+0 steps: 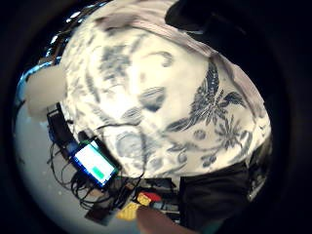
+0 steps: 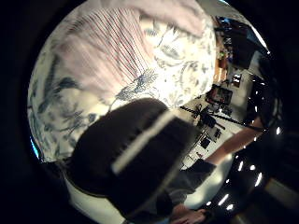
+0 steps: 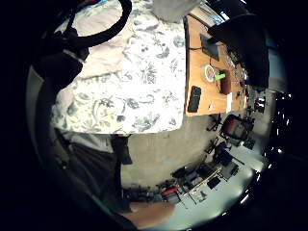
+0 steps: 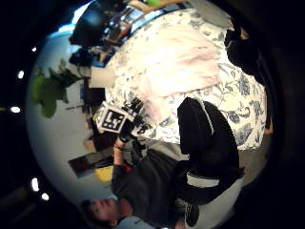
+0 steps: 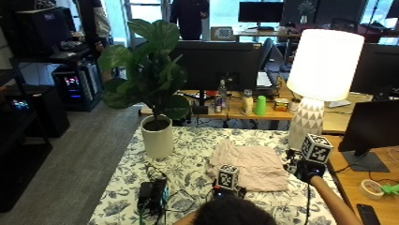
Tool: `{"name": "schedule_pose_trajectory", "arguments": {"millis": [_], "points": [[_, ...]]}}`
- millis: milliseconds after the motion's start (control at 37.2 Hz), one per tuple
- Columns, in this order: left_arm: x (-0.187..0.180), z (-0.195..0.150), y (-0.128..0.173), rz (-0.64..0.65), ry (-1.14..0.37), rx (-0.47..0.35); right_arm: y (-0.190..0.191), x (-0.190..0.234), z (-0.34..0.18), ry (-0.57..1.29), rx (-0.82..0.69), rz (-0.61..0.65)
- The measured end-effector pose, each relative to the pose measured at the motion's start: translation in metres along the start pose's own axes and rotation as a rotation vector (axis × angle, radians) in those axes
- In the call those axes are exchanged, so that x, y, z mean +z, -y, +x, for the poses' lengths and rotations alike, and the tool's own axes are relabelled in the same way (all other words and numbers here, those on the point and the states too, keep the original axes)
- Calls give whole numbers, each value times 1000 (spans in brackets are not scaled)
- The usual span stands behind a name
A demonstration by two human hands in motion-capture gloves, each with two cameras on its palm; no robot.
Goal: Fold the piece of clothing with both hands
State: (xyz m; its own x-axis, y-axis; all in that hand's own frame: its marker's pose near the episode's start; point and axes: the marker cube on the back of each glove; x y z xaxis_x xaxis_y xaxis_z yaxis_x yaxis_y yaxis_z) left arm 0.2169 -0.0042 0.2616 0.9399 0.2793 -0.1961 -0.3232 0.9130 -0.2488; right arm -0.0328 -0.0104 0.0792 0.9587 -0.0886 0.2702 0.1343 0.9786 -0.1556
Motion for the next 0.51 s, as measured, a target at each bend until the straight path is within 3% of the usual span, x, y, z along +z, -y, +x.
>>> {"name": "schedule_pose_trajectory", "arguments": {"millis": [134,295,376,510], "points": [[32,12,29,-10,110,-56,-2,13,12,-1,14,-14],[9,24,0,146,53,-41,-3,25,26,3,33,-31],[0,21,-7,180,85,-83,-3,28,30,3,41,-29],[4,-2,27,196,248,-178,-1,33,31,-19,44,-11]]}}
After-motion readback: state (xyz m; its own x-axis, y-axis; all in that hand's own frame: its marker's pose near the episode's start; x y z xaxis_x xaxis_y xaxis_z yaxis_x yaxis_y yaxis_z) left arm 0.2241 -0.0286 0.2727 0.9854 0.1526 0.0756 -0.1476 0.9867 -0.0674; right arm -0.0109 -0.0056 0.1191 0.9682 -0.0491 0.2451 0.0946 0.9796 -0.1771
